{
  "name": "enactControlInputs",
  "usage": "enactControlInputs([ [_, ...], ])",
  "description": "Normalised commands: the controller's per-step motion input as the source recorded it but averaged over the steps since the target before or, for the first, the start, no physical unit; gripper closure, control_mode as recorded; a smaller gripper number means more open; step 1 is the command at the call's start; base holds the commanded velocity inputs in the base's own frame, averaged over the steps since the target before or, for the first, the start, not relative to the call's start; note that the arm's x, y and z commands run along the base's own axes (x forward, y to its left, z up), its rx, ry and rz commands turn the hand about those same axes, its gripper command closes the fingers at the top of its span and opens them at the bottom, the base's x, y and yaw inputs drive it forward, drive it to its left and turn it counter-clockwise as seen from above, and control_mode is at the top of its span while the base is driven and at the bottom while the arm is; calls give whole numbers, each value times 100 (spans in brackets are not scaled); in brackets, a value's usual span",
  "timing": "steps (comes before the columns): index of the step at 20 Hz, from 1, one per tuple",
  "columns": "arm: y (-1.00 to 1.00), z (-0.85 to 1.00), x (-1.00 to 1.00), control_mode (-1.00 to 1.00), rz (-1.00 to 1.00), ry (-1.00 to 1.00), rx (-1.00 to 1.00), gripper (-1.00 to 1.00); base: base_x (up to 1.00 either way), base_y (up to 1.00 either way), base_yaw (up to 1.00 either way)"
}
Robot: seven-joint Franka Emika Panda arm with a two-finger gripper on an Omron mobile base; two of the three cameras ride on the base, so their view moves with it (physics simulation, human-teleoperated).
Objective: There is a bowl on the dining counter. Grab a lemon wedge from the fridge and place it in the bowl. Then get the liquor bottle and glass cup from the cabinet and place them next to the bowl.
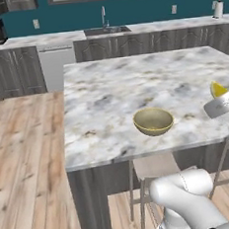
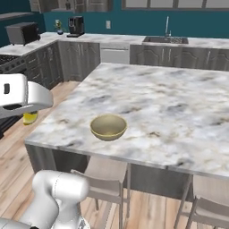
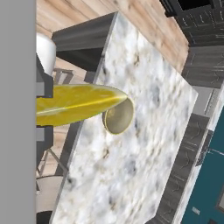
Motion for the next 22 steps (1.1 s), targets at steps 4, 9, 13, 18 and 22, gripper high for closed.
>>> enactControlInputs([
  [4, 0, 0, 0, 100, 0, 0, 0, 100, 36, 0, -4],
  [9, 0, 0, 0, 100, 0, 0, 0, 100, 35, 0, -1],
  [13, 0, 0, 19, -100, -1, 5, 0, 100, 19, 0, -1],
  [18, 0, -7, 56, -100, 0, 13, 0, 100, 0, 0, 0],
  [22, -8, -49, 65, -100, 0, 11, 0, 100, 0, 0, 0],
])
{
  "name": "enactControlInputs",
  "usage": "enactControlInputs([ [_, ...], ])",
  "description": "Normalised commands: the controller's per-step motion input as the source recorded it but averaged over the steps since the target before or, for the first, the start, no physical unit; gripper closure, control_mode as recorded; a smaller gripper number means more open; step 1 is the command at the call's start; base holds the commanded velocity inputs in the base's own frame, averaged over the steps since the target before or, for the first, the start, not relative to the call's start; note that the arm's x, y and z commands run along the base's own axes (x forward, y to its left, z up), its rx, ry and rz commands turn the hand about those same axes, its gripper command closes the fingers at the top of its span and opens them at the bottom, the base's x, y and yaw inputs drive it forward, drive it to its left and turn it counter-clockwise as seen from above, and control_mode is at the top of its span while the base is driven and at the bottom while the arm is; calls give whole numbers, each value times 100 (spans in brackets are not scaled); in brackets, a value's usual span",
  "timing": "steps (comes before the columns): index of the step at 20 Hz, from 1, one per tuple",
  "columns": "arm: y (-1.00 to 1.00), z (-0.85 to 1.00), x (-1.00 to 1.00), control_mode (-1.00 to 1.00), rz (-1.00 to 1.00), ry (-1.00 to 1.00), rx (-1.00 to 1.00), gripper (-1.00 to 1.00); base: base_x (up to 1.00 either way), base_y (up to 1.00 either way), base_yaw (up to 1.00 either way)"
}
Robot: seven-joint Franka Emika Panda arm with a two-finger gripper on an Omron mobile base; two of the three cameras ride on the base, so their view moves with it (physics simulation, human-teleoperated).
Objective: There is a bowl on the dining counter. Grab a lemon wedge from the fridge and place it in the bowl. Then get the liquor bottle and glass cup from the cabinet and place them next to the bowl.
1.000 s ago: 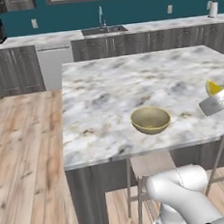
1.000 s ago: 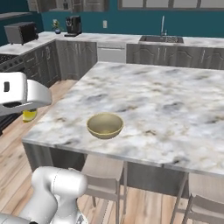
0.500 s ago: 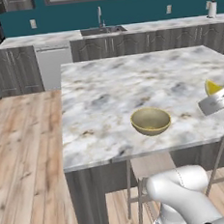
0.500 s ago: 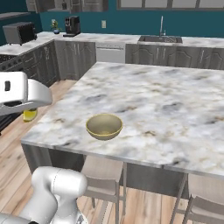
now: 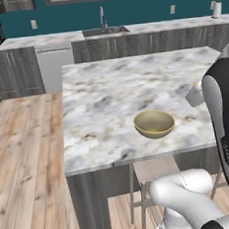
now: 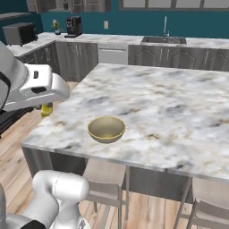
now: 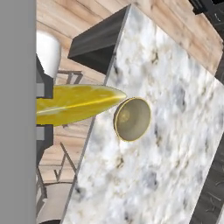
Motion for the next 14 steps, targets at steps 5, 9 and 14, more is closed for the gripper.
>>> enactControlInputs([
  [5, 0, -100, 66, -100, 1, 1, 0, 100, 0, 0, 0],
  [9, 0, -83, 66, -100, 0, 1, 0, 100, 0, 0, 0],
  [14, -2, -54, 62, -100, 0, 0, 0, 100, 0, 0, 0],
])
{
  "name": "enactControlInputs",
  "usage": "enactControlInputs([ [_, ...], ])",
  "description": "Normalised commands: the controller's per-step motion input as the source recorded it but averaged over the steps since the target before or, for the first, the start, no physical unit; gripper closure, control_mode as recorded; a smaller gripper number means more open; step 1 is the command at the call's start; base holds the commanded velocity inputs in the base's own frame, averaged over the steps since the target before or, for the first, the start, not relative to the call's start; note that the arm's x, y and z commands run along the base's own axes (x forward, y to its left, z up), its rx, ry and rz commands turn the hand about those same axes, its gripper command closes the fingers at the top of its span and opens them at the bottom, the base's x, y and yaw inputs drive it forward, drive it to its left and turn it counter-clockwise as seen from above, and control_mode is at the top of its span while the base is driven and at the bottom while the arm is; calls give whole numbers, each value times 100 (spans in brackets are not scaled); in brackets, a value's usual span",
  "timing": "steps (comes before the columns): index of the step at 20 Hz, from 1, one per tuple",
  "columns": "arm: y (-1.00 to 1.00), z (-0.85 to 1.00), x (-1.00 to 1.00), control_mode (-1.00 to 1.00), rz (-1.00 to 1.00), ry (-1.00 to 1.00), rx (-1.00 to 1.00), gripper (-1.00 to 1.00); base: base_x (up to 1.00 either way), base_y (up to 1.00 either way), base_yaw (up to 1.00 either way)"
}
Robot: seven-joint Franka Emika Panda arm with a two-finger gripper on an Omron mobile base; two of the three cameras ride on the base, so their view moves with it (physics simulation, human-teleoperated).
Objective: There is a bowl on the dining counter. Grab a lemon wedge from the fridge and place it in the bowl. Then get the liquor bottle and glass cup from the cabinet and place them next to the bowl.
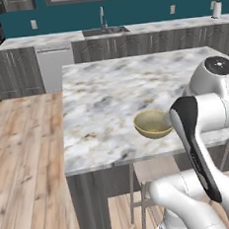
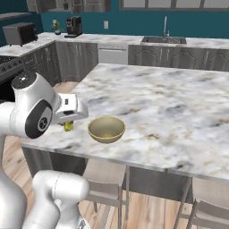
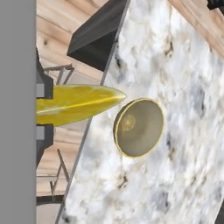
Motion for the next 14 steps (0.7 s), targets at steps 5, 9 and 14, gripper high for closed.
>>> enactControlInputs([
  [5, -16, -36, 55, -100, 0, 3, 1, 100, 0, 0, 0],
  [9, -23, -16, 43, -100, 0, 5, 2, 100, 0, 0, 0],
  [14, -11, -11, 43, -100, 0, 6, 1, 100, 0, 0, 0],
])
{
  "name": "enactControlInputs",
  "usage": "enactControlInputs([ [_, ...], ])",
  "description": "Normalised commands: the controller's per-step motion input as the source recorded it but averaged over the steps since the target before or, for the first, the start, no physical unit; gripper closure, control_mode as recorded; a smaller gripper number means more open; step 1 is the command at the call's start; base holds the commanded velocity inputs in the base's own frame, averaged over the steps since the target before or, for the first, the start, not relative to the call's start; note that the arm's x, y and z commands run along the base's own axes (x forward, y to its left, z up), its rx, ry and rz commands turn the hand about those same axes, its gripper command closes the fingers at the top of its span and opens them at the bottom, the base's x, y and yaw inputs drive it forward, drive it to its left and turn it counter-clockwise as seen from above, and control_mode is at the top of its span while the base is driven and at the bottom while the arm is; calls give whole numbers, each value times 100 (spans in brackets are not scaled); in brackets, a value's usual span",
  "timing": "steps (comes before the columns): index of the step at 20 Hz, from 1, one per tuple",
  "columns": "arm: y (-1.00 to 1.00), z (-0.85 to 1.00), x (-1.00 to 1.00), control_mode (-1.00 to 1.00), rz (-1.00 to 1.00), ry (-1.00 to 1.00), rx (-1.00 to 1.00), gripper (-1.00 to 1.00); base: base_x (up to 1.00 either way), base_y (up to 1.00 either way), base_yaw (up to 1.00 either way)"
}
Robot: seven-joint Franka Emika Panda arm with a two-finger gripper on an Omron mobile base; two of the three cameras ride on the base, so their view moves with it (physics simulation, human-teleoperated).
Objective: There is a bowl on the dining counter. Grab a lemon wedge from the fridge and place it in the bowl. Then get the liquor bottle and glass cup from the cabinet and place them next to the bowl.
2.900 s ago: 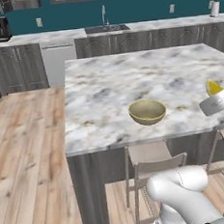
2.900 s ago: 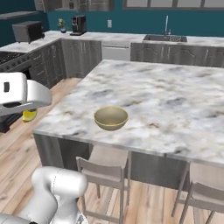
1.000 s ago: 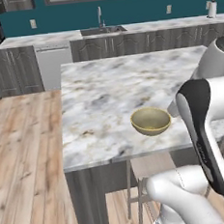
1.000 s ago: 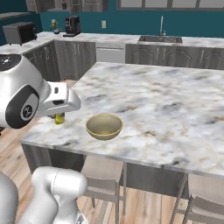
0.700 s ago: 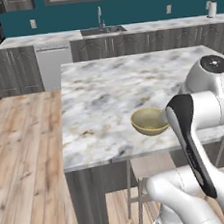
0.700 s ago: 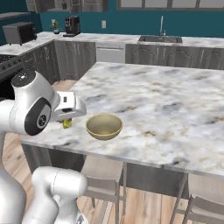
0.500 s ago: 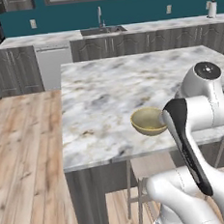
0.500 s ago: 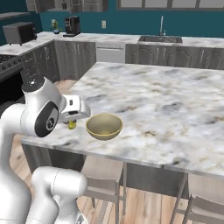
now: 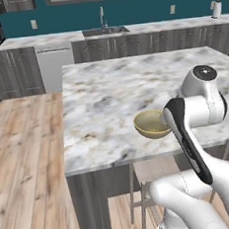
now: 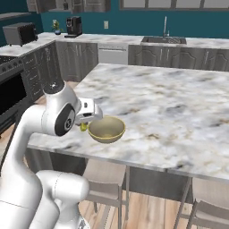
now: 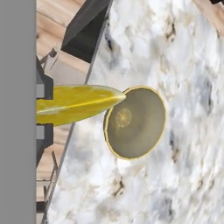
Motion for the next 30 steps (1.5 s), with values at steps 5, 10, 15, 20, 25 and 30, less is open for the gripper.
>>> enactControlInputs([
  [5, 0, -38, 58, -100, 0, 9, 0, 100, 0, 0, 0],
  [10, 0, -60, 58, -100, 0, 7, 0, 100, 0, 0, 0],
  [15, -2, -55, 46, -100, 0, 5, 0, 100, 0, 0, 0],
  [20, 0, -41, 40, -100, 0, 5, 0, 100, 0, 0, 0],
  [25, -1, -34, 36, -100, 0, 5, 0, 100, 0, 0, 0],
  [30, 0, -24, 32, -100, 0, 4, 0, -100, 0, 0, 0],
])
